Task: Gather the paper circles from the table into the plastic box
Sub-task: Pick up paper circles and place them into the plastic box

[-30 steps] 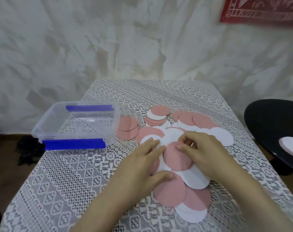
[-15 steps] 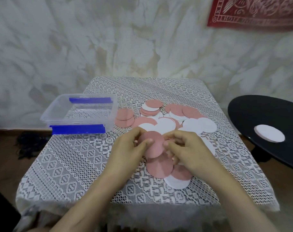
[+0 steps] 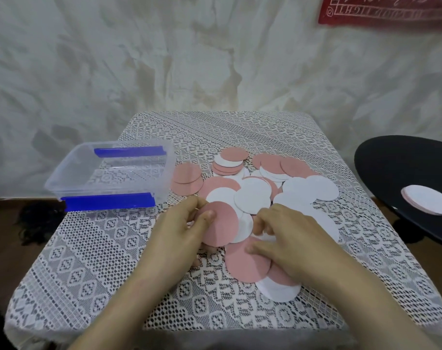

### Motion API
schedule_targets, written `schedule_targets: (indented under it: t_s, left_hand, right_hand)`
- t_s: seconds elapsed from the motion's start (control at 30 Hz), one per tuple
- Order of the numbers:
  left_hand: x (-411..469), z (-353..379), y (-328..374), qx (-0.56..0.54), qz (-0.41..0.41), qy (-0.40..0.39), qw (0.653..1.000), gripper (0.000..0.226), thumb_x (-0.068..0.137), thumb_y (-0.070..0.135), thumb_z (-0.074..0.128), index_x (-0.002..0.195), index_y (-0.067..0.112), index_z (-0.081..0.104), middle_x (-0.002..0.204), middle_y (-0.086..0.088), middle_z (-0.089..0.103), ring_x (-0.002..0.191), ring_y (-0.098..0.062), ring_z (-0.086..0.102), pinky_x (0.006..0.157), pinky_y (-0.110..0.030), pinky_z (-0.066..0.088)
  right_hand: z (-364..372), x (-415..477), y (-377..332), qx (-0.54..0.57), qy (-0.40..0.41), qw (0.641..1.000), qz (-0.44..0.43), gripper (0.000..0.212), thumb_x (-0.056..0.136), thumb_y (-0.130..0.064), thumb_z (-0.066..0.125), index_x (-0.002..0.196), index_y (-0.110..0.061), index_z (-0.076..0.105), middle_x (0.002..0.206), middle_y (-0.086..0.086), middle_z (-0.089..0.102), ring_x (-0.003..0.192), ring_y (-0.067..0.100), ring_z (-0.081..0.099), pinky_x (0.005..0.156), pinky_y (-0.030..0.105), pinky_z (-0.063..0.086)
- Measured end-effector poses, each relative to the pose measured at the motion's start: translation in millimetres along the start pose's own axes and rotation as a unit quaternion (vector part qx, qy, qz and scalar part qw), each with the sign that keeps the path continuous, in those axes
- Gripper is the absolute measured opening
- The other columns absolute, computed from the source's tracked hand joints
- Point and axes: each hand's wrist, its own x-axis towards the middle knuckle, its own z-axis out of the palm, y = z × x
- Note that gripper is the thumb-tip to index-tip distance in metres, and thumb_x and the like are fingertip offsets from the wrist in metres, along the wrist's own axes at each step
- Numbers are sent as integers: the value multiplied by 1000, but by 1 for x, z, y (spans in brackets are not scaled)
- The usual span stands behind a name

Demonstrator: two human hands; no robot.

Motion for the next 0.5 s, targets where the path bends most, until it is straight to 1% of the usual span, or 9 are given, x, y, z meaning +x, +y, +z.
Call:
schedule_targets:
  t_s: [0.03, 0.1, 0.23, 0.3, 0.37, 0.5]
  left_hand:
    - [1, 0, 0, -9, -4, -3, 1000, 12, 102, 21, 52, 96, 22, 63, 68, 1, 71, 35, -6, 55, 37, -22, 40]
    - [1, 0, -1, -20, -6, -5, 1000, 12, 102, 22, 52, 97, 21, 63, 61, 4, 69, 33, -8, 54, 38, -22, 39]
    - [2, -2, -3, -24, -3, -6, 1000, 13, 102, 20, 52, 98, 21, 64, 57, 8, 66, 32, -9, 51, 40, -19, 39]
    - [2, -3, -4, -27, -6, -9, 1000, 13, 102, 21, 52, 97, 22, 64, 54, 4, 64, 33, -9, 51, 41, -21, 39]
    - [1, -4, -5, -27, -7, -12, 1000, 13, 102, 22, 52, 96, 22, 64, 54, 1, 63, 34, -9, 51, 41, -23, 40]
    - [0, -4, -4, -23, -5, -23, 999, 13, 102, 25, 52, 96, 24, 64, 55, -7, 64, 37, -12, 52, 42, -28, 43]
  right_hand:
    - [-1, 2, 0, 4, 1, 1000, -1, 25, 86, -52, 68, 98, -32, 58, 101, -15, 51, 96, 10, 53, 76, 29, 39]
    - [-3, 3, -1, 6, -5, 1000, -3, 25, 86, -52, 68, 97, -32, 59, 100, -16, 51, 97, 10, 53, 78, 28, 41]
    - [-4, 0, -3, -14, -53, 998, -18, 43, 76, -62, 72, 104, -34, 56, 108, -17, 51, 103, 12, 54, 89, 34, 46]
    - [-2, -2, -2, -23, -65, 997, -26, 42, 78, -59, 74, 105, -36, 52, 112, -17, 49, 105, 12, 54, 90, 35, 46]
    - [-1, -3, -1, -14, -65, 997, -28, 40, 79, -55, 74, 104, -37, 50, 111, -18, 47, 104, 12, 54, 89, 34, 46]
    - [2, -4, 0, 3, -57, 998, -33, 38, 81, -52, 75, 104, -38, 48, 115, -18, 48, 109, 12, 53, 91, 34, 46]
